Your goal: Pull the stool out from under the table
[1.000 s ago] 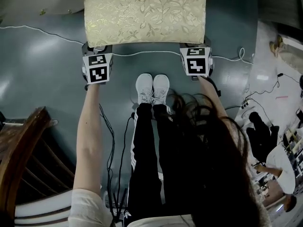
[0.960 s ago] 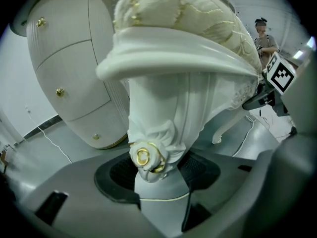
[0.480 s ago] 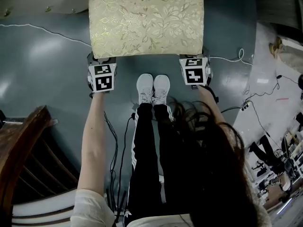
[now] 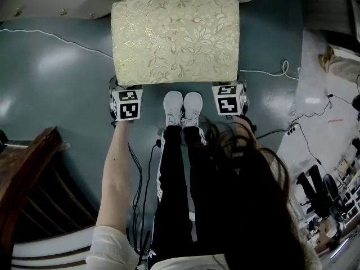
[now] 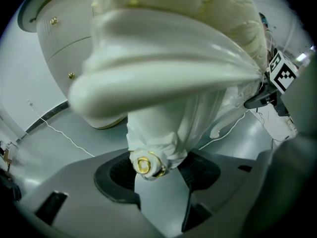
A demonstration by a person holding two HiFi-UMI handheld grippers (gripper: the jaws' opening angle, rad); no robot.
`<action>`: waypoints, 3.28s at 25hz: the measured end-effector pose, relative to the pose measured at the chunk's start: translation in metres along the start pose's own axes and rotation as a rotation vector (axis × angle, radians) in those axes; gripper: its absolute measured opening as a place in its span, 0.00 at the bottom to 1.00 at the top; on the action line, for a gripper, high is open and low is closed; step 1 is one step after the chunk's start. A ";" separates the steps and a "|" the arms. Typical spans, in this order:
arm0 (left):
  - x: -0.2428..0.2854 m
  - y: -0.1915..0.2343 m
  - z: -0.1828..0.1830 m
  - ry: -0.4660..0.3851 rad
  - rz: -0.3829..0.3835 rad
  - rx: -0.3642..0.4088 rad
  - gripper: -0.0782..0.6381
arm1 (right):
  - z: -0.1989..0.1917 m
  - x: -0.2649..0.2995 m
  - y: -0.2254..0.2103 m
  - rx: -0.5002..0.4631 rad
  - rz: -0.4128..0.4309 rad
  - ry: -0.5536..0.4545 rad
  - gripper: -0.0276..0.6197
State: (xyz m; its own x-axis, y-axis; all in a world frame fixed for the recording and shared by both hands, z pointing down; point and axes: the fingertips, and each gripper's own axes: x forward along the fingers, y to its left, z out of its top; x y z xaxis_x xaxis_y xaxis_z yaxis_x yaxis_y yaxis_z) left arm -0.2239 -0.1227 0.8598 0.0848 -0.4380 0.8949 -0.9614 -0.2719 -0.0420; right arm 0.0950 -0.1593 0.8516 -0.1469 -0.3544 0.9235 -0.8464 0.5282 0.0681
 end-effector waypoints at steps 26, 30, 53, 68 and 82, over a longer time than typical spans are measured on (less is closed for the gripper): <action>-0.008 -0.001 -0.004 0.107 -0.008 -0.011 0.47 | -0.006 -0.004 0.002 0.002 0.040 0.062 0.44; -0.010 -0.001 -0.003 0.112 0.001 -0.018 0.47 | -0.006 -0.004 0.002 0.000 0.057 0.071 0.44; -0.011 -0.001 -0.005 0.122 -0.016 -0.018 0.47 | -0.013 -0.003 0.004 0.069 0.059 0.079 0.45; -0.073 0.000 -0.013 0.200 -0.001 -0.175 0.55 | -0.012 -0.065 -0.001 0.104 0.055 0.133 0.47; -0.251 -0.024 0.104 0.098 -0.019 -0.292 0.55 | 0.096 -0.264 -0.017 0.117 0.037 0.063 0.47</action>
State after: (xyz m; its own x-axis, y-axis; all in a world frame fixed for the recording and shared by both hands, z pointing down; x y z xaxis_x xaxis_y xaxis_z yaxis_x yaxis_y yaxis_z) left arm -0.1949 -0.0955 0.5895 0.0914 -0.3470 0.9334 -0.9957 -0.0149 0.0919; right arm 0.0989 -0.1482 0.5703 -0.1496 -0.2853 0.9467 -0.8954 0.4453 -0.0074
